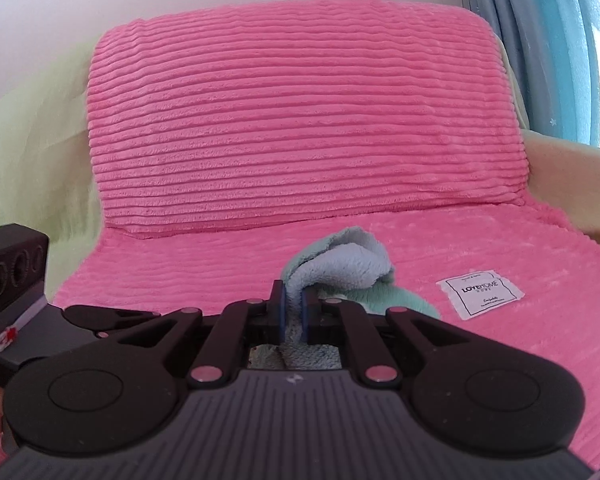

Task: Clean container
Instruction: 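Sweep the cloth back and forth over the jar label with the right gripper while the left holds the jar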

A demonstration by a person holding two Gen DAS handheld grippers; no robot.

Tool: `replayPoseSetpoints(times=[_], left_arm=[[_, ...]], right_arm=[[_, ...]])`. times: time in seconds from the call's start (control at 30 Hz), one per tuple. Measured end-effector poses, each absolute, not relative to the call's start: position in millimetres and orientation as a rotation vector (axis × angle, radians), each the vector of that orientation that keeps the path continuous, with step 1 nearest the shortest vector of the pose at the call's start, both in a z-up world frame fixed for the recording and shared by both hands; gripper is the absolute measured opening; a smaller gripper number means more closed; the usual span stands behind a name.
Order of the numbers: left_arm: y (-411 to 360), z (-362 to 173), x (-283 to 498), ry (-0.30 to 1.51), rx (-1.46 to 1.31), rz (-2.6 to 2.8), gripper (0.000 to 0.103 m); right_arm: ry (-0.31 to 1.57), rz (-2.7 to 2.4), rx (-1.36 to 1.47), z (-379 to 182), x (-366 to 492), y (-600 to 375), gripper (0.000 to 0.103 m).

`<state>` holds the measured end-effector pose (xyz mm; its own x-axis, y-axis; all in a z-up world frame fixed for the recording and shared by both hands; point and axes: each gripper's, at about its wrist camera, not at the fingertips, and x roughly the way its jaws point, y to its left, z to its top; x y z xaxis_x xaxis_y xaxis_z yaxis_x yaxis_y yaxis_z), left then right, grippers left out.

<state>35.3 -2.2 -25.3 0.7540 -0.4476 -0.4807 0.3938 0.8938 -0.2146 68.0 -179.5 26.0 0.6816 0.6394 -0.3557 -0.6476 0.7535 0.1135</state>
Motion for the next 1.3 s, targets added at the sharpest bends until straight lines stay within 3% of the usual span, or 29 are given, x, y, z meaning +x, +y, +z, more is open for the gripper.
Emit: replayPoseSetpoints(times=[0.13, 0.4, 0.67, 1.0, 1.3], left_arm=[[-9.9, -23.2, 30.8, 0.527, -0.045, -0.454, 0.086], [-54.2, -22.3, 12.0, 0.421, 0.365, -0.381, 0.086], [-55.8, -25.3, 9.4, 0.435, 0.352, -0.376, 0.086], [-37.7, -23.2, 26.6, 0.446, 0.336, -0.382, 0.086], [14.5, -13.6, 47.1, 0.507, -0.051, -0.445, 0.086]], right_arm=[[0.401, 0.714, -0.018, 28.9, 68.5, -182.0, 0.006], [0.382, 0.666, -0.069, 27.2, 68.4, -182.2, 0.006], [0.401, 0.898, -0.06, 30.8, 42.8, -176.0, 0.006], [0.409, 0.713, 0.027, 24.9, 78.5, -193.7, 0.005], [0.409, 0.727, 0.016, 25.7, 74.6, -190.8, 0.005]])
